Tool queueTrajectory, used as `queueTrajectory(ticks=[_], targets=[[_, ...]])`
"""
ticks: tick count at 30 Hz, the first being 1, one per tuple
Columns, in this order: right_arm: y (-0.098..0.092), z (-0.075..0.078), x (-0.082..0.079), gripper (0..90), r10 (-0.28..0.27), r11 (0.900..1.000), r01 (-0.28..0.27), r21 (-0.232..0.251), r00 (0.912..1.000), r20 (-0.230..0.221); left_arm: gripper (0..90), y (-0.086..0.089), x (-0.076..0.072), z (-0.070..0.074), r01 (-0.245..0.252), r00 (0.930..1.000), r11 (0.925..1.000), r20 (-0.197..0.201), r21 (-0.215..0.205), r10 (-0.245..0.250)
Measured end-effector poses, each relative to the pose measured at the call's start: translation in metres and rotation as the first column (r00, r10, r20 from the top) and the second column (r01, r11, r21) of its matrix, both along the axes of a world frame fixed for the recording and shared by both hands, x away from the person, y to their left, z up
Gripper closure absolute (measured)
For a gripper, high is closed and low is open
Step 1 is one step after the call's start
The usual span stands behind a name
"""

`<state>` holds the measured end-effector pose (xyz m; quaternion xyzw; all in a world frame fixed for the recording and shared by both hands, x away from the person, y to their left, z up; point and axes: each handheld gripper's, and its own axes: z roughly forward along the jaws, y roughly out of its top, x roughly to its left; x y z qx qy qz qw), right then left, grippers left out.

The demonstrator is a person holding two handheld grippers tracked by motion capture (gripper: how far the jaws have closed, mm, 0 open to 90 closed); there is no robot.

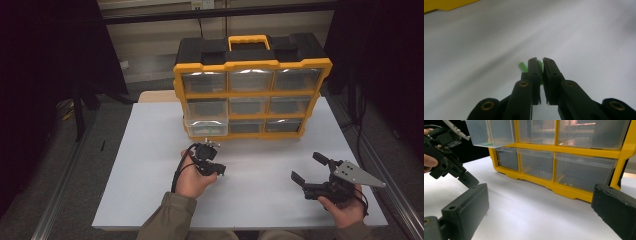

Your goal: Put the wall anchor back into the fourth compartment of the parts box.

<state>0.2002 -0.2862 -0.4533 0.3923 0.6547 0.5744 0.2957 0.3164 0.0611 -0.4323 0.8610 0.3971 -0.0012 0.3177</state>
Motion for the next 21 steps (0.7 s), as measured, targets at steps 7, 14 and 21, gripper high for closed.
queueTrajectory(ticks=[7, 14, 21], targets=[[0.000, 0.000, 0.000, 1.2, 0.002, 1.000, -0.002, -0.001, 1.0000, -0.002, 85.0, -0.012, 0.005, 0.015, 0.050, 0.9985, 0.9987, -0.023, -0.001, -0.050], [0.000, 0.000, 0.000, 1.1, 0.003, 1.000, -0.003, 0.001, 1.0000, -0.002, 85.0, -0.023, 0.007, 0.033, 0.065, 0.9969, 0.9979, -0.045, -0.009, -0.065], [0.000, 0.000, 0.000, 1.1, 0.006, 1.000, -0.006, 0.003, 1.0000, 0.000, 85.0, -0.034, 0.011, 0.050, 0.087, 0.9954, 0.9957, -0.038, -0.031, -0.088]])
